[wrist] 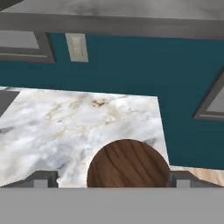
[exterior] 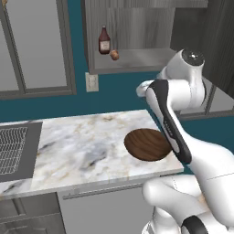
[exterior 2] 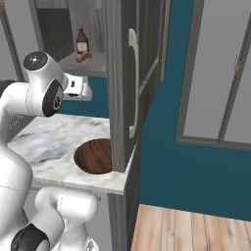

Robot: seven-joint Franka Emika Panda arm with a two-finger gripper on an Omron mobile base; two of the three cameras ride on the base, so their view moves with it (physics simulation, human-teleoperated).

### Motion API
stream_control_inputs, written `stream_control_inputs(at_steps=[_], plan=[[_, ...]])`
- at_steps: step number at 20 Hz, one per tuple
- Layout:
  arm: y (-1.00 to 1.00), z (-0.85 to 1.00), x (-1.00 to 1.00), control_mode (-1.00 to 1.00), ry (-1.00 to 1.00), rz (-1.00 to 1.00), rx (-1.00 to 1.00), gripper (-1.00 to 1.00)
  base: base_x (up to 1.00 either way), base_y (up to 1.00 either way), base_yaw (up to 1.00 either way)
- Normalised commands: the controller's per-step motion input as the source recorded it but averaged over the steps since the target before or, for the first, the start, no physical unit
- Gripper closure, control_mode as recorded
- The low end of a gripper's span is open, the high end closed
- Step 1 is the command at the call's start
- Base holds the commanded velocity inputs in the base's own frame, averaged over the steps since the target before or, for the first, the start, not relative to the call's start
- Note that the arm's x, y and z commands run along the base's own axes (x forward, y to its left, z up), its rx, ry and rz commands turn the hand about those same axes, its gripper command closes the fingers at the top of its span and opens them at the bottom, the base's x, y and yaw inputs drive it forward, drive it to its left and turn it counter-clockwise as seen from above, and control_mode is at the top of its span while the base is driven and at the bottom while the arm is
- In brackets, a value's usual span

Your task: Pick the potato from the cabinet and place it in the bowl. Then pick the bowl and place it in the sink. Then turn on the sink facuet.

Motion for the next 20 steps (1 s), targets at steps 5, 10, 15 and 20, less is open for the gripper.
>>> stream_control_inputs(at_steps=[5,10,15,20], plan=[[0.35,0.80,0.03,-1.00,-0.16,0.00,0.00,-1.00,0.00,0.00,0.00],[0.17,0.60,0.07,-1.00,-0.11,0.00,0.00,-1.00,0.00,0.00,0.00],[0.41,0.13,0.51,-1.00,-0.11,0.00,-0.01,-1.00,0.00,0.00,0.00],[0.04,0.00,0.63,-1.00,-0.07,0.07,0.01,-1.00,0.00,0.00,0.00]])
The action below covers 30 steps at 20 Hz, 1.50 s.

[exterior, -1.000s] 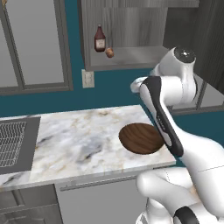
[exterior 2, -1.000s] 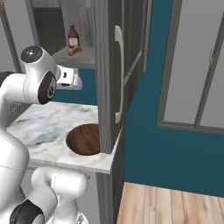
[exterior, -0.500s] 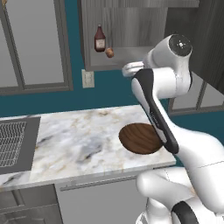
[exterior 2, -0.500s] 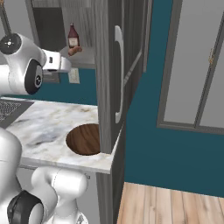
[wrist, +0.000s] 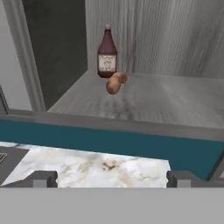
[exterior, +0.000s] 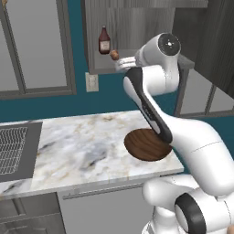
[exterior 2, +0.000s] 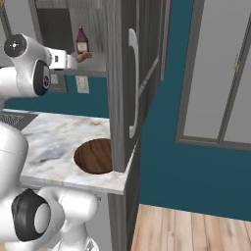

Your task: Pick the potato from the cabinet and place it in the bowl. Then pick the bowl and place it in the sink. Then turn on the sink facuet.

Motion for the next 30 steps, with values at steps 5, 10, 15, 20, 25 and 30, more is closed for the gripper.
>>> stream_control_inputs(at_steps=[5,10,15,20,25,30], plan=[[0.00,0.00,0.70,-1.00,-0.02,0.11,0.02,-1.00,0.00,0.00,0.00],[0.00,0.00,0.64,-1.00,0.00,0.03,0.00,-1.00,0.00,0.00,0.00],[0.02,0.00,0.55,-1.00,0.00,0.00,0.00,-1.00,0.00,0.00,0.00],[0.08,0.00,0.46,-1.00,0.00,0.00,0.00,-1.00,0.00,0.00,0.00],[0.03,0.00,0.40,-1.00,0.00,0.00,0.00,-1.00,0.00,0.00,0.00],[0.04,-0.02,0.37,-1.00,0.00,0.00,0.00,-1.00,0.00,0.00,0.00]])
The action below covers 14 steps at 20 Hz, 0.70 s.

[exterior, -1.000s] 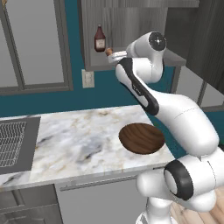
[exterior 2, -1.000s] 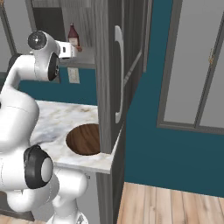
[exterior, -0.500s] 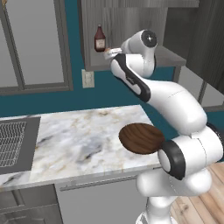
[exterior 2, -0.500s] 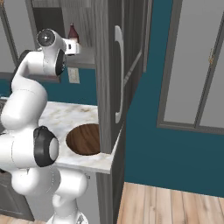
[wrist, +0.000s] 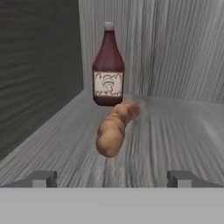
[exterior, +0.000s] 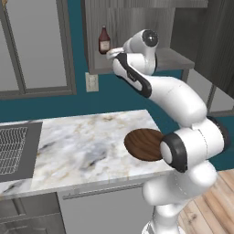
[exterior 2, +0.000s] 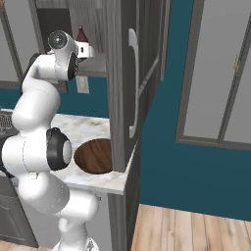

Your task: Pick the potato from the cabinet and place it in the bowl. Then pick the bowl and place it in the sink. Then turn on the sink facuet.

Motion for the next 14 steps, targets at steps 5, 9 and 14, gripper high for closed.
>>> stream_control_inputs(at_steps=[5,9,14], plan=[[0.20,-0.11,0.31,-1.00,0.00,0.00,0.00,-1.00,0.00,0.00,0.00],[0.29,-0.09,0.40,-1.00,0.00,0.00,0.00,-1.00,0.00,0.00,0.00],[0.09,-0.02,0.36,-1.00,0.00,0.00,0.00,-1.00,0.00,0.00,0.00]])
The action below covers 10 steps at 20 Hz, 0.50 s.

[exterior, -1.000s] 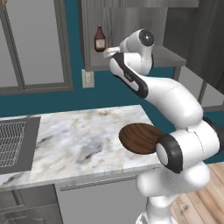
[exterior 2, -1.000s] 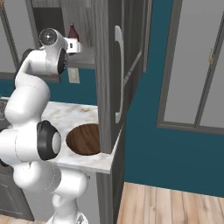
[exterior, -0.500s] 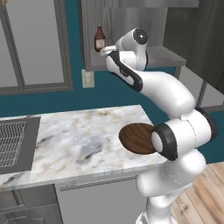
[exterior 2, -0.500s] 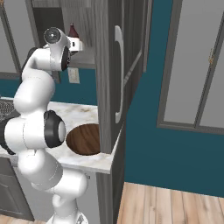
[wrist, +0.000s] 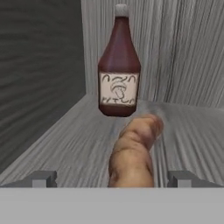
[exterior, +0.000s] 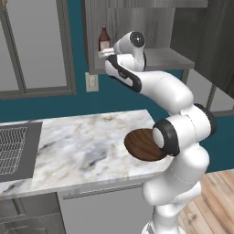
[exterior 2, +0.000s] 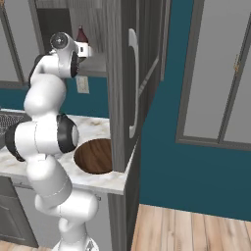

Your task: Pick the potato from the cabinet and place it in the bowl. Then pick the bowl and place it in the sink. Then turn on the sink facuet.

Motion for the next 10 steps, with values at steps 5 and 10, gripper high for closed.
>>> stream_control_inputs(at_steps=[5,10], plan=[[0.00,-0.02,0.28,-1.00,0.00,0.00,0.00,-1.00,0.00,0.00,0.00],[0.00,-0.12,0.16,-1.00,0.00,0.00,0.00,-1.00,0.00,0.00,0.00]])
